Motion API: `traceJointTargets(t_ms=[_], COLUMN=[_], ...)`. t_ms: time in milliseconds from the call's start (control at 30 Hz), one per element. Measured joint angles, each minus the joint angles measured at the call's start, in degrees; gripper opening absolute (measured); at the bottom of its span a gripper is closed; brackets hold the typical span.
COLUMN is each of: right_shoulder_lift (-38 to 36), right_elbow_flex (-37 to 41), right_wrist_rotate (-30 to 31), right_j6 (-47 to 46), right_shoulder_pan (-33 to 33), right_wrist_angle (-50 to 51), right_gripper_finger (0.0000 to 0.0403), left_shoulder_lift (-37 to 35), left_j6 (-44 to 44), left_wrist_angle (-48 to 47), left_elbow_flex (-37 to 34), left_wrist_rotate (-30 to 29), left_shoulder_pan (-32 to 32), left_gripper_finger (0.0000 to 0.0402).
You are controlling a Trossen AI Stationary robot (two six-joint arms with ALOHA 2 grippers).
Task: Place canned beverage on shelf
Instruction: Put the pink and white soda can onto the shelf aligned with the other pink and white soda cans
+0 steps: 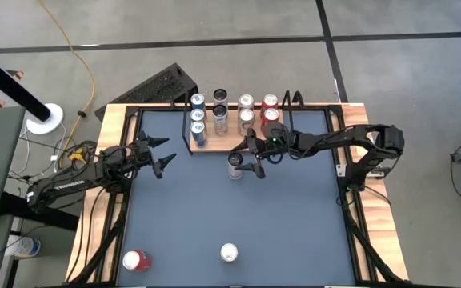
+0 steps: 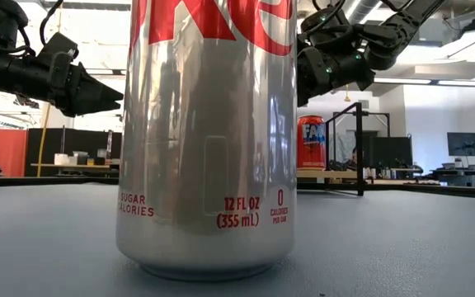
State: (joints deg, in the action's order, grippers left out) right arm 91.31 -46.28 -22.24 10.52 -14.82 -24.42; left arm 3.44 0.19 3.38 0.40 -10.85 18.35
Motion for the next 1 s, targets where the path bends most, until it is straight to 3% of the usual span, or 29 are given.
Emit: traceJointTargets(t_ms=[133,400,533,767,1000], right_shoulder_lift=[0.0,0.0,0.0,0.0,0.0], right_elbow_flex=[0.0,0.0,0.0,0.1,0.1], right_wrist_rotate=[0.4,9.1,17.1,38.7,46.8], right_j6=[-0.3,-6.8,-12.5,-23.7,-28.5], right_shoulder_pan=[0.4,3.4,6.3,12.9,17.5], right_wrist_angle=[-0.2,-0.3,-1.1,-2.9,-2.9], right_gripper_finger=[0.0317,0.0275,0.026,0.0243,0.0241], left_shoulder_lift=[0.0,0.0,0.0,0.0,0.0], left_j6=[0.0,0.0,0.0,0.0,0.0], left_wrist_angle=[0.0,0.0,0.0,0.0,0.0], left_elbow_flex=[0.0,0.0,0.0,0.0,0.0], left_wrist_rotate=[0.0,0.0,0.0,0.0,0.0], left_shoulder_pan=[0.0,0.0,0.0,0.0,0.0], left_gripper_finger=[0.0327,0.0327,0.0327,0.0327,0.0327])
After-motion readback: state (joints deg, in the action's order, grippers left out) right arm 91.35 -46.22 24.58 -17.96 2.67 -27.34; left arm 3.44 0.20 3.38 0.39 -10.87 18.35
